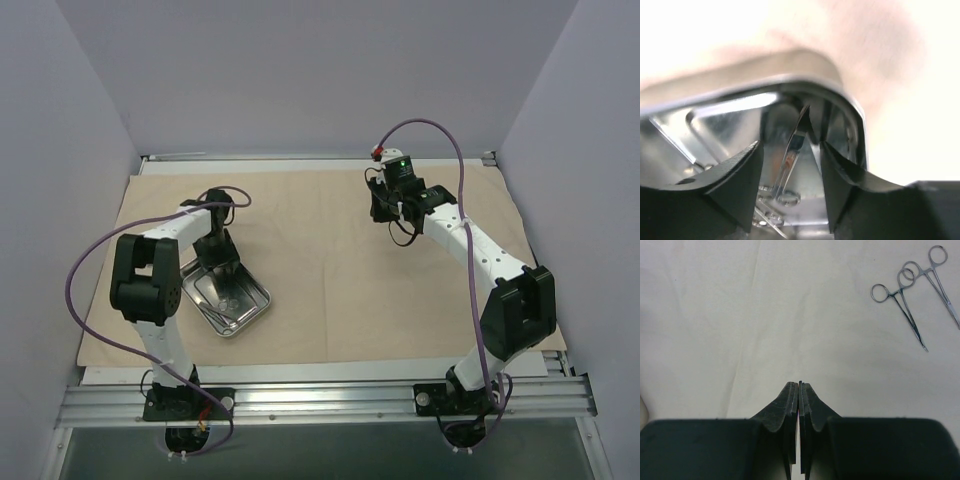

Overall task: Open and lay out the surgical kit
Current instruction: Pick up the medical item from the container.

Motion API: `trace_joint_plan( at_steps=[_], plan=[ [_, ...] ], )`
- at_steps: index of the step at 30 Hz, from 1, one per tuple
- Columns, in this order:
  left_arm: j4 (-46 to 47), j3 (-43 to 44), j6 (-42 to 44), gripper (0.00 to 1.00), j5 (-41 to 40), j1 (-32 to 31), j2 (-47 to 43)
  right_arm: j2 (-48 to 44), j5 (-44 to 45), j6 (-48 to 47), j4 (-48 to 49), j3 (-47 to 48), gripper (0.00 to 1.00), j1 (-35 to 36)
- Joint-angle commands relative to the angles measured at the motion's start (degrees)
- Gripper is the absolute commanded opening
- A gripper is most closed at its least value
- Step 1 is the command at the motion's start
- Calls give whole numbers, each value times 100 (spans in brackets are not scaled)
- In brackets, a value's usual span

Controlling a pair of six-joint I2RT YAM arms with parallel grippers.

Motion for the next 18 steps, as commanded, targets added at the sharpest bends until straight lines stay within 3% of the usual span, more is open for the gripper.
trace_joint_plan(
  at_steps=[1, 8, 9, 15, 18],
  plan=[
    [138, 277, 108, 55, 125, 37, 290, -148, -11, -5, 80, 113, 0, -19],
    [173, 260, 134, 38, 99, 160, 581, -200, 41, -31, 80, 95, 0, -28],
    [181, 217, 151, 29, 99, 187, 607, -201, 50, -31, 80, 87, 0, -28],
    [357, 137, 292, 3, 117, 389, 502, -148, -20, -83, 63, 104, 0, -19],
    [235, 251, 397, 2, 73, 424, 283, -52, -186, -145, 115, 104, 0, -2]
  ],
)
